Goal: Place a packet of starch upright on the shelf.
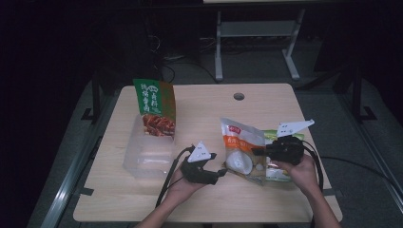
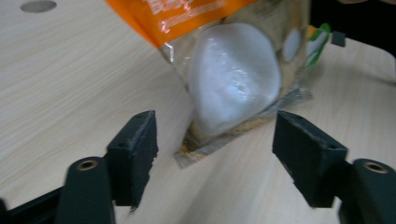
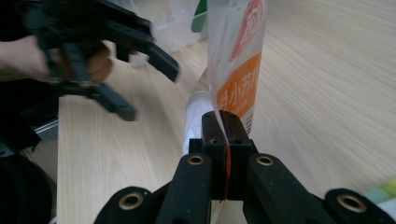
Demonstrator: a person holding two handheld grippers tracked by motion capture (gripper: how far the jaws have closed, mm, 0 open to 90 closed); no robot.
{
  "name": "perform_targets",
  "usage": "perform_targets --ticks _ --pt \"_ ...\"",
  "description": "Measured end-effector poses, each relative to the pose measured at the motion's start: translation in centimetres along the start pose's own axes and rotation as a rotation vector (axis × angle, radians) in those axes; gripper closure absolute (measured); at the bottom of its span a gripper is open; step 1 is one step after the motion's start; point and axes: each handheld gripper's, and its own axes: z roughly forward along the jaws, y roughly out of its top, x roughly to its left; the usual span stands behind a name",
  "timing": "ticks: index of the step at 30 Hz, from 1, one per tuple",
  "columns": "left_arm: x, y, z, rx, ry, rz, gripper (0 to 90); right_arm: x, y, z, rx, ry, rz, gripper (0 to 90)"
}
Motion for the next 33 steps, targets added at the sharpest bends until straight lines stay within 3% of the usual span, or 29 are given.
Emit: perform_targets --ticks 2,7,13,20,33 --pt "0.6 0.0 0.6 -0.005 -0.034 -0.04 37.3 0.2 -0.1 0.0 -0.001 -0.001 -0.014 89.6" --pt "0.9 0.6 1.8 -0.023 -0.082 -0.061 45.1 0.3 -0.1 0.0 -0.012 0.022 -0.04 89.6" --pt "1.0 1.1 2.6 -0.033 -0.118 -0.075 63.1 0.6 -0.1 0.2 -0.006 0.024 -0.062 89.6" --pt "1.1 1.2 2.4 -0.033 -0.108 -0.073 85.5 0.8 0.0 1.0 0.018 0.017 -0.078 89.6" --pt "0.9 0.6 0.8 -0.042 0.007 -0.064 89.5 0.2 0.6 2.9 0.008 0.011 0.005 89.3"
